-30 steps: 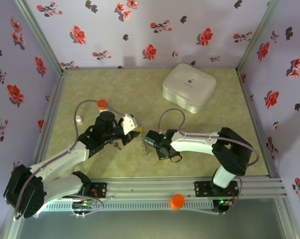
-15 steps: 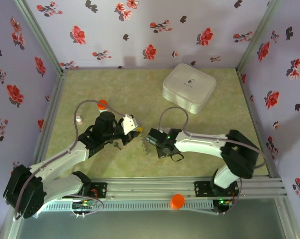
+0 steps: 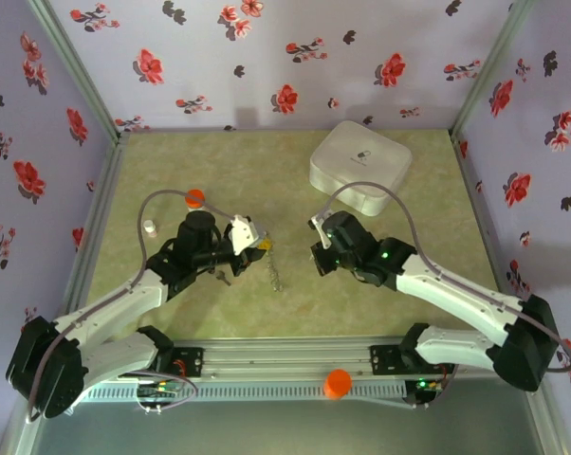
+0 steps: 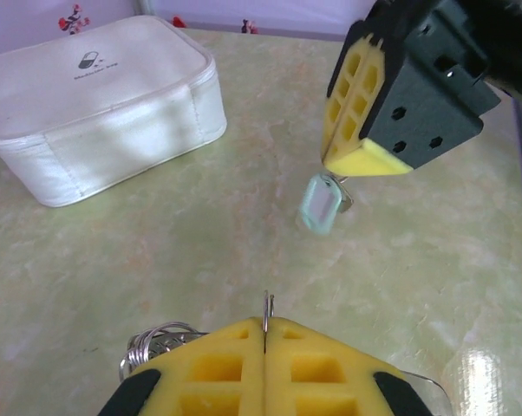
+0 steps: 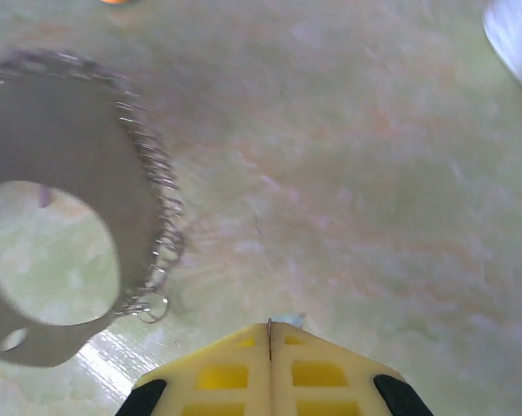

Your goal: Put the keys on the keyring

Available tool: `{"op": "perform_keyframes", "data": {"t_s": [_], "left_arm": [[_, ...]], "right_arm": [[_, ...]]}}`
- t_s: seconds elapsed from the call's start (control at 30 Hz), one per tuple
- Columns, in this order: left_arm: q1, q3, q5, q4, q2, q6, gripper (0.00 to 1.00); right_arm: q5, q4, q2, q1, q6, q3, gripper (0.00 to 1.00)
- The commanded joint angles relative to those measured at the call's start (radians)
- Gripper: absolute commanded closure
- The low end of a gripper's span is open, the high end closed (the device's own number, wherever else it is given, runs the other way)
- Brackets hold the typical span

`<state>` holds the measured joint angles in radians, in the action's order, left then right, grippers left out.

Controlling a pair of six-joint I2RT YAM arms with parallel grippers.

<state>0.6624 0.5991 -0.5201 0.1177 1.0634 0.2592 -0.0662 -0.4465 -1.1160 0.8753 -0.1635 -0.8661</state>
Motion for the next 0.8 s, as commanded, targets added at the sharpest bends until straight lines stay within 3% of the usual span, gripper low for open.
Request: {"op": "perform_keyframes", "data": {"t_s": [0.0,0.1,0.27,0.53,0.77], "left_arm": [[-0.013,0.035,-0.126,0.042,0.032,-0.076,1.00],[-0.036,0.050,-0.225,0.073,0.064,-0.142,1.00],[-0.045,0.083,-0.315,0.089,0.114,-0.220,1.00],[-0.043,0.088,-0.327,0.067,0.124,-0.211,1.00],[-0.043,0.108,-0.272,0.039,0.132,-0.234,1.00]], "right_arm": [[0.108,0.133,0.093,0.006,0.279,0.026,1.00],[0.095,0.212,0.150,0.040,0.423,0.073,1.00],[0.129,0.123,0.094,0.046,0.579,0.008,1.00],[0.138,0.116,0.020,0.075,0.685,-0.028,1.00],[0.045,0.196,0.044,0.119,0.741,0.014,1.00]]}}
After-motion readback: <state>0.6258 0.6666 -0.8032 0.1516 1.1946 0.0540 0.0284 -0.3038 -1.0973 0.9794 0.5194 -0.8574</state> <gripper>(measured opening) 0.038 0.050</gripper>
